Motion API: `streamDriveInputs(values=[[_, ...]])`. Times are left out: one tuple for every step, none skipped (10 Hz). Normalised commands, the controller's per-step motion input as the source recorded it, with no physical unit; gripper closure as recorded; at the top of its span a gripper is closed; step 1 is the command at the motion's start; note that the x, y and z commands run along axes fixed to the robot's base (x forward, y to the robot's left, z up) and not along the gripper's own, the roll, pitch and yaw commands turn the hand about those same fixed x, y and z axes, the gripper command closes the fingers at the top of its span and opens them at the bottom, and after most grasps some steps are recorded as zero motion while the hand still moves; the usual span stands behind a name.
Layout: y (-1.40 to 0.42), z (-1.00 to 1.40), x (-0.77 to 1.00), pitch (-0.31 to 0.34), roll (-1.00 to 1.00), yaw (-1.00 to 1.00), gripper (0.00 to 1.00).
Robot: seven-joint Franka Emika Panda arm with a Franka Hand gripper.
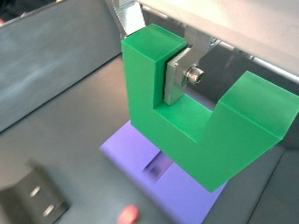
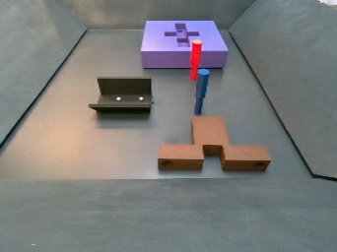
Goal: Pick up the green object. Move up. Move to above the board. Insert the green object.
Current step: Move to above the board, then insert the green object.
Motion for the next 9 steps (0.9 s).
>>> streamDriveInputs(values=[[-0.69,0.15,0.04,0.139,0.01,0.01,1.00],[-0.33,0.08,0.06,0.145,0.00,0.01,1.00],[-0.18,0.05,0.05,0.127,0.00,0.01,1.00],[-0.01,-0.03,0.00,0.000,-0.01,0.00,1.00],[-0.01,-0.10,0.00,-0.023,-0.05,0.00,1.00],[-0.01,-0.35,-0.08,-0.039,-0.01,0.00,1.00],[-0.07,-0.48,0.00,-0.084,-0.06,0.00,1.00],[-0.10,-0.53,0.08,-0.137,-0.13,0.00,1.00],[-0.25,-0.47,0.34,-0.134,-0.15,0.00,1.00]])
